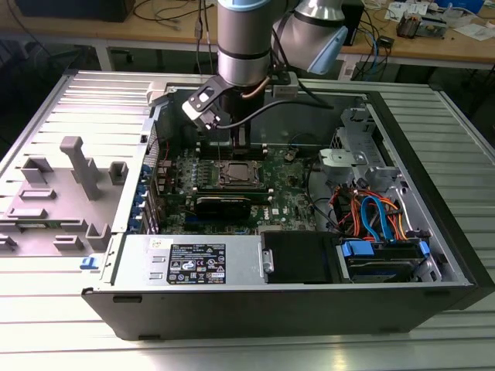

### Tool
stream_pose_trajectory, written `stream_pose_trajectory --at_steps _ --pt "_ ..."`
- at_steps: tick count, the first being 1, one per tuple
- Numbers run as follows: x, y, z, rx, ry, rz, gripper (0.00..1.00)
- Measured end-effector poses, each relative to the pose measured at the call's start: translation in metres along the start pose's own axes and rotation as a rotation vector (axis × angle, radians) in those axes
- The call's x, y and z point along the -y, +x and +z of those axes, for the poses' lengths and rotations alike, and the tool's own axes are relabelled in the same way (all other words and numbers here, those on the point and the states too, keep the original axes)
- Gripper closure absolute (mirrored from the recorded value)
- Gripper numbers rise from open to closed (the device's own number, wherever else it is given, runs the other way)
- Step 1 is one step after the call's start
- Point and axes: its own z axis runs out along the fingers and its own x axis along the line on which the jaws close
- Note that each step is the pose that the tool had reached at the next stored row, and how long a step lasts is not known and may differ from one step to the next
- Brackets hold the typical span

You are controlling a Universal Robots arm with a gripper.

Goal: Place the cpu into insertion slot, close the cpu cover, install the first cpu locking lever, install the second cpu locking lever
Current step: 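Install the first cpu locking lever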

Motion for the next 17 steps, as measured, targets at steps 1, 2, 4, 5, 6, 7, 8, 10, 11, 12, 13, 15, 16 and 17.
stream_pose_trajectory --at_steps 1,2,4,5,6,7,8,10,11,12,13,15,16,17 --pt "0.0000 0.0000 -0.0004 0.0000 0.0000 0.000 0.89" --pt "0.0000 0.0000 -0.0006 -0.0001 -0.0001 0.000 0.89" --pt "0.0000 0.0000 -0.0008 -0.0002 -0.0001 0.000 0.89" --pt "0.0000 0.0000 -0.0009 0.0000 0.0000 0.000 0.89" --pt "0.0000 0.0000 -0.0012 0.0001 0.0000 0.000 0.89" --pt "0.0000 0.0000 -0.0013 0.0000 -0.0001 0.000 0.89" --pt "0.0000 0.0000 -0.0014 0.0001 0.0000 0.000 0.89" --pt "0.0000 0.0000 -0.0014 0.0000 0.0000 0.000 0.89" --pt "0.0000 0.0000 -0.0014 0.0000 0.0000 0.000 0.89" --pt "0.0000 0.0000 -0.0014 0.0000 0.0000 0.000 0.89" --pt "0.0000 0.0000 -0.0014 0.0000 0.0000 0.000 0.89" --pt "0.0000 0.0000 -0.0014 0.0000 -0.0001 0.000 0.89" --pt "0.0000 0.0000 -0.0014 0.0000 -0.0001 0.000 0.89" --pt "0.0000 0.0000 -0.0015 0.0000 0.0000 0.000 0.89"
